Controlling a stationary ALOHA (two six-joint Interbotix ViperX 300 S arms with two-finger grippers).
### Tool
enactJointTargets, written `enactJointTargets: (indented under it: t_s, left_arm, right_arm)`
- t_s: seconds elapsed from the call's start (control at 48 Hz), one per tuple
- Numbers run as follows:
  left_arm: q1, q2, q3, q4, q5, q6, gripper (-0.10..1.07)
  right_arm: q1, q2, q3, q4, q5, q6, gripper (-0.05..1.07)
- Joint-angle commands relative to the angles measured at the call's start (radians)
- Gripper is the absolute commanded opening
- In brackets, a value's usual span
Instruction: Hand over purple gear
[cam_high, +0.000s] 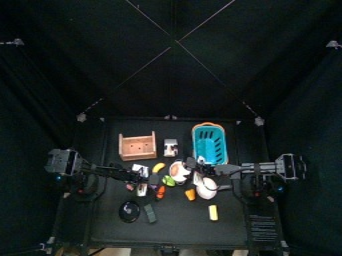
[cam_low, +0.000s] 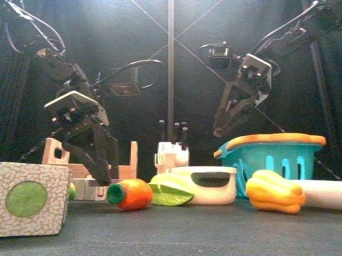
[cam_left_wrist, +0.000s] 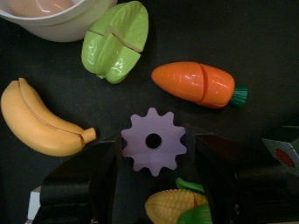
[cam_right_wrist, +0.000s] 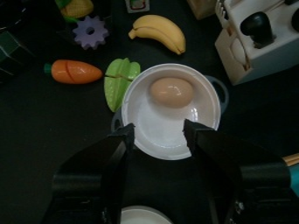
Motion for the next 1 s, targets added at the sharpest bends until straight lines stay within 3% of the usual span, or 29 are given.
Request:
enactJointTargets:
  t_s: [0.0, 0.188, 0.5, 0.833, 0.979]
  left_arm:
    - [0.003, -0.017, -0.025, 0.009, -0.011, -0.002, 0.58]
    - [0.005, -0.034, -0.058, 0.011, -0.008, -0.002, 0.58]
    - [0.031, -0.112, -0.091, 0.078, -0.032, -0.003, 0.58]
    - [0.104, -0.167, -0.091, 0.127, -0.236, 0.0, 0.58]
    - [0.127, -0.166, -0.089, 0.152, -0.31, 0.002, 0.58]
  right_arm:
    - [-0.002, -0.014, -0.023, -0.003, -0.005, 0.0, 0.84]
    - [-0.002, -0.021, -0.058, 0.086, -0.032, 0.005, 0.84]
    - [-0.028, -0.023, -0.083, 0.448, -0.107, -0.002, 0.84]
    - [-0.034, -0.023, -0.08, 0.741, -0.25, 0.002, 0.84]
    - [-0.034, -0.023, -0.078, 0.807, -0.298, 0.0, 0.84]
